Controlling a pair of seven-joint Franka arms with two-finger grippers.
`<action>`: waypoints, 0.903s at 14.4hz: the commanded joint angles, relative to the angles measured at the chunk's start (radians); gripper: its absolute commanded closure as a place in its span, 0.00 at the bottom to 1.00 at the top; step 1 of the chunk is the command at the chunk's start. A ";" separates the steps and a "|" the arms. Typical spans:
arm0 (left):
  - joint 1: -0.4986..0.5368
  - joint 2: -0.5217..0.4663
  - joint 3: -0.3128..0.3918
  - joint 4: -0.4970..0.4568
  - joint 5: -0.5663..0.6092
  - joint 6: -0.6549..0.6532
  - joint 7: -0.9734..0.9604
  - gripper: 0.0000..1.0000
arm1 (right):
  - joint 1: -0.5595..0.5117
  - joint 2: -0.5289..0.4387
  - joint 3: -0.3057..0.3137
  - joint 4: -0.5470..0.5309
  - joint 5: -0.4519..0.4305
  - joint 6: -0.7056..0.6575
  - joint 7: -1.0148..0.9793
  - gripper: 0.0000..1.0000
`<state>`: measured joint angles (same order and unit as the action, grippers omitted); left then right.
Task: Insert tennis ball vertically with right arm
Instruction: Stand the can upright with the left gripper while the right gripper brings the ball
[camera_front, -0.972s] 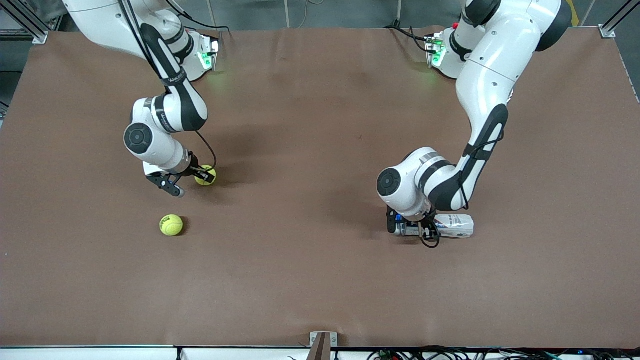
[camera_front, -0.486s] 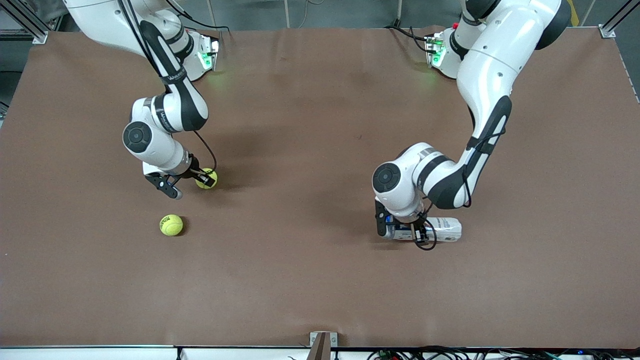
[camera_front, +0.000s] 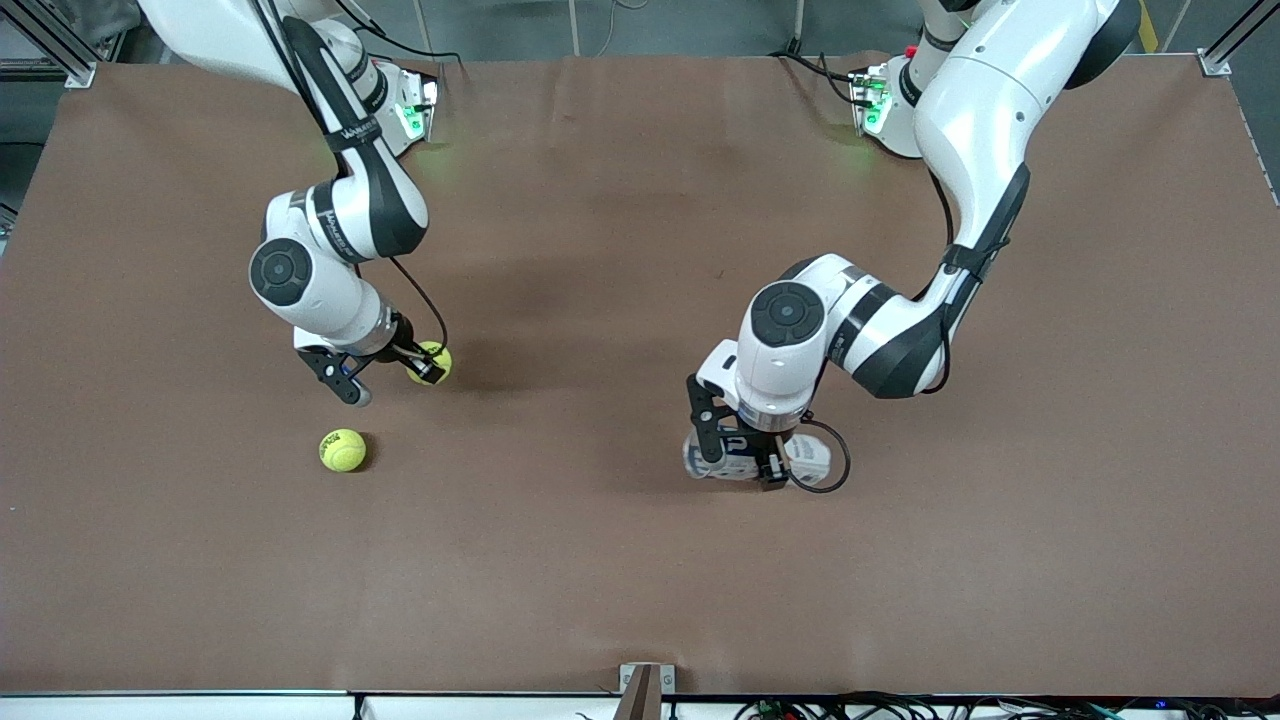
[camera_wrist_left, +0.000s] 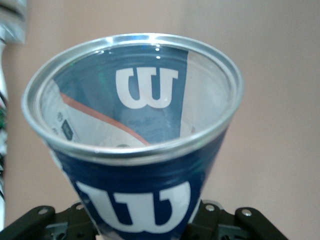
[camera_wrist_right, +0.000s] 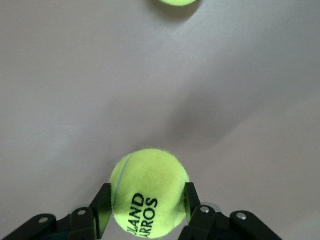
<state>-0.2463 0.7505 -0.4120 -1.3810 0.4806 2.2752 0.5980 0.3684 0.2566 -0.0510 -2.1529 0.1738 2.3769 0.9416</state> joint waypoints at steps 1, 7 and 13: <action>0.036 -0.003 -0.045 -0.018 -0.124 0.162 0.014 0.42 | 0.038 -0.017 -0.004 0.024 0.048 -0.013 0.066 1.00; 0.009 0.059 -0.073 -0.058 -0.287 0.545 0.003 0.42 | 0.053 -0.017 -0.004 0.135 0.205 -0.099 0.089 1.00; -0.071 0.199 -0.074 -0.072 -0.323 0.918 -0.111 0.42 | 0.046 -0.011 -0.006 0.321 0.341 -0.252 0.161 1.00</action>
<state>-0.2964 0.9302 -0.4785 -1.4558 0.1795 3.1256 0.5265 0.4175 0.2512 -0.0543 -1.8852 0.4687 2.1656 1.0610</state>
